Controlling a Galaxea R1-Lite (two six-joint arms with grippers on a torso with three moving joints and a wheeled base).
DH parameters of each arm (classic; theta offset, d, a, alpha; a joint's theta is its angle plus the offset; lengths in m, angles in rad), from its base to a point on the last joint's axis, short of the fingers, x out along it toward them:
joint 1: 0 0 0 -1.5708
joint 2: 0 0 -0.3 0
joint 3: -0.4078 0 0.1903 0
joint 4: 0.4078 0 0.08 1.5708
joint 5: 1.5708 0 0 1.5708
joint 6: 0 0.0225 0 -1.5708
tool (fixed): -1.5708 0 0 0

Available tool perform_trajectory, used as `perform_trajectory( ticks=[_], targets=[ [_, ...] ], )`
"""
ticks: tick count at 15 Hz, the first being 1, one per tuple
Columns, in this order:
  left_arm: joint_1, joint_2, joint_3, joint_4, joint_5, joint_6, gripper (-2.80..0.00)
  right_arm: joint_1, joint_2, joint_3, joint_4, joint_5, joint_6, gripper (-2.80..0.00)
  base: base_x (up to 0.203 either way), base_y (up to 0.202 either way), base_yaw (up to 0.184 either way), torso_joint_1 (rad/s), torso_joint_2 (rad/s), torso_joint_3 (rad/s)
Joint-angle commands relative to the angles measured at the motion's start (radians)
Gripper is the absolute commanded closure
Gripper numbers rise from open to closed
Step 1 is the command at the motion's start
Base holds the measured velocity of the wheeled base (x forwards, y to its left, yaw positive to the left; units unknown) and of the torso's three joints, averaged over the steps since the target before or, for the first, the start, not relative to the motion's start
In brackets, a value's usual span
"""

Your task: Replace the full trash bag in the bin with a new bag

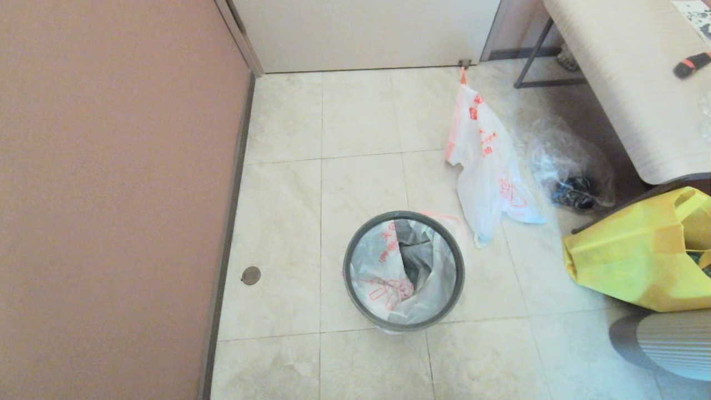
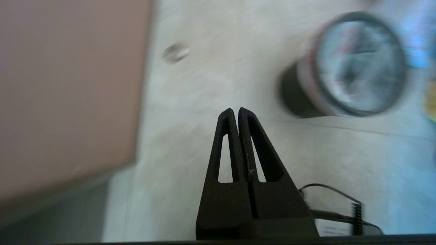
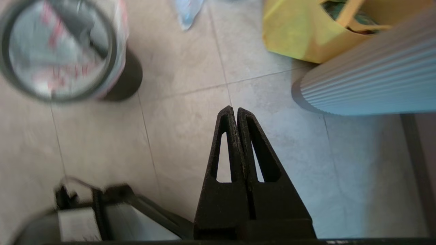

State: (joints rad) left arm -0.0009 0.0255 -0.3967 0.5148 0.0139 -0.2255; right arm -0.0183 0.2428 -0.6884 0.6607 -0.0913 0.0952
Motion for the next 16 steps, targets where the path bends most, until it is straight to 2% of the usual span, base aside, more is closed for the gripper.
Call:
perform_trajectory(
  ticks=[1, 4, 6, 8, 11, 13, 16],
  targets=[
    [-0.002, -0.026, 0.062, -0.074, -0.036, 0.015, 0.0, 0.034, -0.022, 0.021, 0.003, 0.0, -0.024, 0.0, 0.0, 0.0, 0.0, 0.0, 0.0, 0.0],
    [-0.002, -0.025, 0.271, -0.351, -0.051, 0.123, 0.0, 0.042, -0.064, 0.11, -0.011, 0.007, -0.034, 0.0, 0.0, 0.0, 0.0, 0.0, 0.0, 0.0],
    [-0.002, -0.025, 0.38, -0.534, -0.05, 0.186, 0.0, 0.036, -0.107, 0.231, -0.123, 0.016, -0.034, 0.0, 0.0, 0.0, 0.0, 0.0, 0.0, 0.0],
    [-0.001, -0.026, 0.383, -0.53, -0.041, 0.204, 0.0, 0.032, -0.143, 0.384, -0.294, 0.018, -0.067, 0.0, 0.0, 0.0, 0.0, 0.0, 0.0, 0.0],
    [-0.002, -0.026, 0.383, -0.526, -0.016, 0.189, 0.0, 0.03, -0.217, 0.578, -0.503, 0.027, -0.159, 0.0, 0.0, 0.0, 0.0, 0.0, 0.0, 0.0],
    [-0.002, -0.026, 0.384, -0.53, -0.012, 0.175, 0.0, 0.029, -0.245, 0.619, -0.542, 0.084, -0.167, 0.0, 0.0, 0.0, 0.0, 0.0, 0.0, 0.0],
    [-0.002, -0.026, 0.384, -0.533, -0.012, 0.175, 0.0, 0.029, -0.243, 0.653, -0.57, 0.102, -0.134, 0.0, 0.0, 0.0, 0.0, 0.0, 0.0, 0.0]
  ],
)
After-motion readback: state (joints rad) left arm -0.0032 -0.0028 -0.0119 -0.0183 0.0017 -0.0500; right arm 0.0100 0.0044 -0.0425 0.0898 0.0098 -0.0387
